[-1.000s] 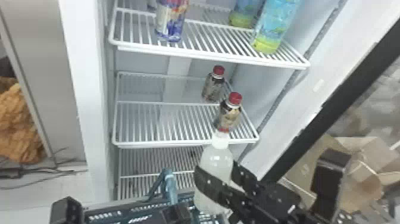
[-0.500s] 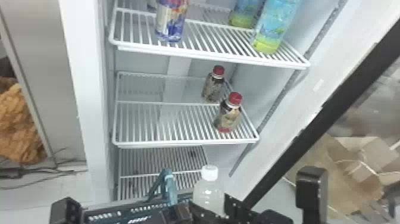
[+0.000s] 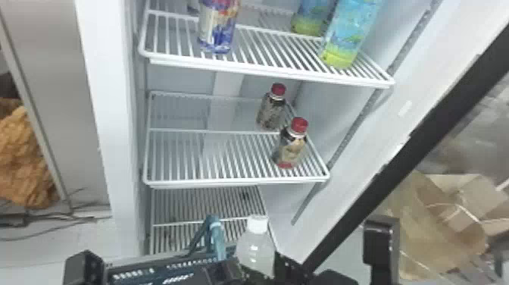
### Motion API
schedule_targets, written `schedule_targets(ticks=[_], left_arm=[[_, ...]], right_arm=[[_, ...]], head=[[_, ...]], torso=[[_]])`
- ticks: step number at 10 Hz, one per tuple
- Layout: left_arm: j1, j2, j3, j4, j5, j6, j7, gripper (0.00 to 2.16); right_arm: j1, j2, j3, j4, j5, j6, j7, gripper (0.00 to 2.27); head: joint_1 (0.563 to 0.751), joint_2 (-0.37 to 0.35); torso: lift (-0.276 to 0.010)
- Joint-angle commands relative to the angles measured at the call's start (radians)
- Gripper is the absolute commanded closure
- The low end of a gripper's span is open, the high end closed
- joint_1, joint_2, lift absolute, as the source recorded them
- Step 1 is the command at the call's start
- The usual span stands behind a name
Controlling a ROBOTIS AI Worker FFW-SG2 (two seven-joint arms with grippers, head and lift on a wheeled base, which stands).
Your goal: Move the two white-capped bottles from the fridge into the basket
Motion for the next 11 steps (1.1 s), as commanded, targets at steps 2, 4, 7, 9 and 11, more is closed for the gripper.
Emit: schedule_targets(ticks=[2,4,7,9,11], left_arm=[[0.000,0.002,-0.002,-0.001,0.000,0.000,0.000,1.12],[0.000,0.002,0.000,-0.001,0.000,-0.002,0.000,1.12],[0.000,0.003,-0.002,0.001,0.002,0.000,0.000,1.12],[0.000,0.003,-0.002,0.001,0.002,-0.002,0.000,1.12],[0.002,0.002,0.000,0.001,0.002,-0.005,0.000,1.12]], right_arm=[[-0.006,0.000,0.016,0.029,0.014,-0.053,0.000,0.70],[-0.001,0.000,0.016,0.031,0.028,-0.097,0.006,0.43],[0.006,0.002,0.014,0.026,0.030,-0.156,0.006,0.24],[0.016,0.005,0.014,0.024,0.048,-0.217,0.006,0.25],[0.026,0.013,0.000,0.011,0.114,-0.318,0.006,0.26]], head=[[0.695,-0.350],[0.695,-0.350],[0.695,-0.350],[0.695,-0.350],[0.695,-0.350]], torso=[[-0.260],[-0.260],[-0.260],[-0.260],[-0.260]])
